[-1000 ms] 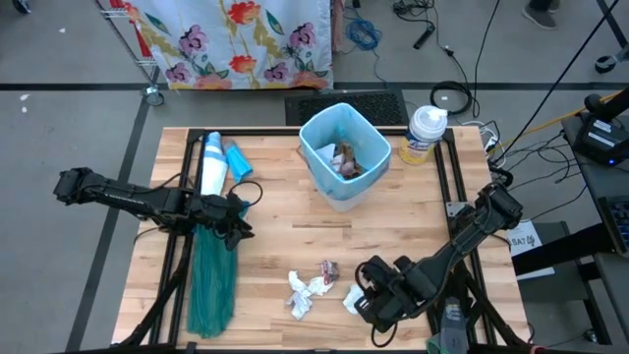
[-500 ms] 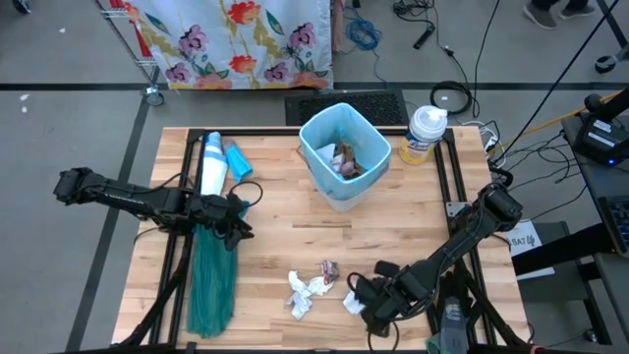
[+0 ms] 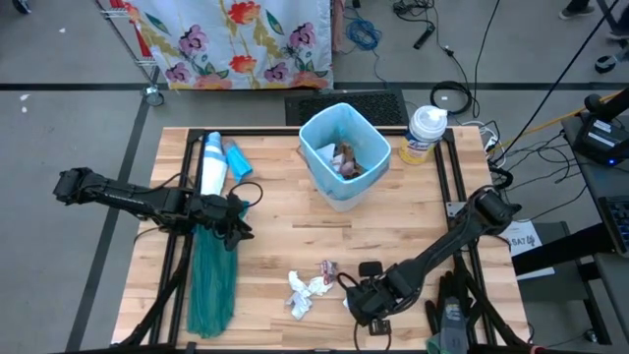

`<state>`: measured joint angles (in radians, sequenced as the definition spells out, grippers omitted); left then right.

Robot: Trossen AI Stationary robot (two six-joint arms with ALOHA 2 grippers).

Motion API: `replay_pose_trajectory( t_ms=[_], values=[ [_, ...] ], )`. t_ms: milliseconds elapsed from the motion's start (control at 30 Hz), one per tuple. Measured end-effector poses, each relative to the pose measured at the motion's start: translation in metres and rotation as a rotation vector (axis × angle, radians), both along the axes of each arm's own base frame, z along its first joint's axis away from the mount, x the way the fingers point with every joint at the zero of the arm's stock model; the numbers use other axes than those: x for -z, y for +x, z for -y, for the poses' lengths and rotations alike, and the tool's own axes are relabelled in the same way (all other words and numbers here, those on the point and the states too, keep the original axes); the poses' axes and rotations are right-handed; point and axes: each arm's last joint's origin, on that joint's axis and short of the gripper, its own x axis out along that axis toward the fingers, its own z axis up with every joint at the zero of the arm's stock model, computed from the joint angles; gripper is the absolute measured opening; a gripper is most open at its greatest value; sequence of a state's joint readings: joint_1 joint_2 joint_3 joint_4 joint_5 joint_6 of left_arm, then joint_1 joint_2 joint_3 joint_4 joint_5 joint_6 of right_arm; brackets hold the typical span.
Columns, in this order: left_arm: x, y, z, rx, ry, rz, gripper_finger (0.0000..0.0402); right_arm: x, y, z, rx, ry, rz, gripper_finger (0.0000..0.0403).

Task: Place trash/remove bag and relplace
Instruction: Put the white paper into the trash bin

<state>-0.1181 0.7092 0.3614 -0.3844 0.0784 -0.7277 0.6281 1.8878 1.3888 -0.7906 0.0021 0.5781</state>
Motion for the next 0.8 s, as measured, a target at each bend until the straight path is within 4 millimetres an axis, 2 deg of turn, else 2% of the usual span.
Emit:
replay_pose_trajectory(
  t_ms=[267,433,567,700,800],
  values=[
    [0.0,0.0,0.0,0.001,0.0,0.0,0.0153,0.027,0.009,-0.008,-0.038,0.008,-0.026,0.0136],
    [0.0,0.0,0.0,0.001,0.0,0.0,0.0153,0.04,0.015,-0.012,0.002,0.021,-0.03,0.0079],
    [0.0,0.0,0.0,0.002,0.0,0.0,0.0153,0.041,0.015,-0.012,0.053,0.036,-0.037,0.0011],
    [0.0,0.0,0.0,0.002,0.0,0.0,0.0153,0.038,0.014,-0.011,0.152,0.05,-0.062,0.0002],
    [0.0,0.0,0.0,0.001,0.0,0.0,0.0153,0.025,0.013,-0.011,0.192,0.08,-0.041,0.0001]
  ],
)
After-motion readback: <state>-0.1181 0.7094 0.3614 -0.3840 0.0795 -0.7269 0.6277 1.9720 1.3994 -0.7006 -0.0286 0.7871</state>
